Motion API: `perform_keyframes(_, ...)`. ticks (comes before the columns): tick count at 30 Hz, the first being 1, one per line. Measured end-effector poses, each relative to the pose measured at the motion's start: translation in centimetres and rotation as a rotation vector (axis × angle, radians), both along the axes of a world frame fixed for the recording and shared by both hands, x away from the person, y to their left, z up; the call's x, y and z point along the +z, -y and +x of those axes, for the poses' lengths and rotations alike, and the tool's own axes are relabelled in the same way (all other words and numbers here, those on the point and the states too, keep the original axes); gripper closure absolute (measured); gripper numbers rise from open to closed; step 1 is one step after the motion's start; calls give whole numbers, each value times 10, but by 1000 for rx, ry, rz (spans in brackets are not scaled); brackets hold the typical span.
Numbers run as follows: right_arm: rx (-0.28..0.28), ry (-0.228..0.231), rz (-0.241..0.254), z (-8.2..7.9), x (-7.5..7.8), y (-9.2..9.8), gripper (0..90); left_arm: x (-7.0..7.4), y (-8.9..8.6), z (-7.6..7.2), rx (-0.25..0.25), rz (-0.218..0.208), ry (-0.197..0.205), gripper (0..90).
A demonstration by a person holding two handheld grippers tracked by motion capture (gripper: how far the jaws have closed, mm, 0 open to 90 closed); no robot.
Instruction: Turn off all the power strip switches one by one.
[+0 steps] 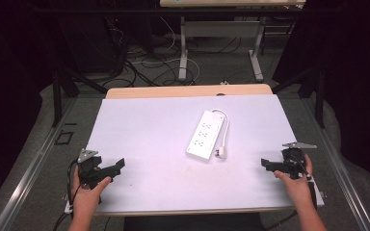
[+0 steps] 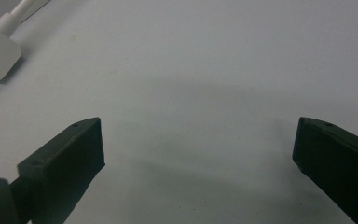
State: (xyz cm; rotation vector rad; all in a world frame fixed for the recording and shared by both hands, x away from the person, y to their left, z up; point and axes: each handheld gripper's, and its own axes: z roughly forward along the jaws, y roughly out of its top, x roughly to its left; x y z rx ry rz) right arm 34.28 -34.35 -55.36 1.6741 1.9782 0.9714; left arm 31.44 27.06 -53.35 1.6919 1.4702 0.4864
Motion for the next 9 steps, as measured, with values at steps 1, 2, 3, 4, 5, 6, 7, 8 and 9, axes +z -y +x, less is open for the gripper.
perform_keyframes(1,1,3,-3,0,-1,1,19,0,0,0,1,-1,0,50)
perform_keyframes(2,0,1,-2,1,-1,1,18,0,0,0,2,-1,0,50)
perform_keyframes(3,-2,-1,0,1,-1,1,19,0,-1,0,1,-1,0,50)
perform_keyframes(4,-3,-2,0,1,-1,1,19,0,-1,0,4,-3,1,51)
perform_keyframes(5,-1,-2,2,0,-1,1,19,0,-1,0,6,-4,0,50)
perform_keyframes(6,1,-3,1,0,0,2,19,0,-1,0,8,-5,-1,50)
perform_keyframes(7,-3,-5,3,0,0,2,18,0,-1,0,7,-2,-1,50)
perform_keyframes(8,-6,-6,5,0,0,2,18,0,-2,0,7,-1,-1,50)
perform_keyframes(9,-5,-6,5,0,0,2,18,0,-2,0,7,-1,0,50)
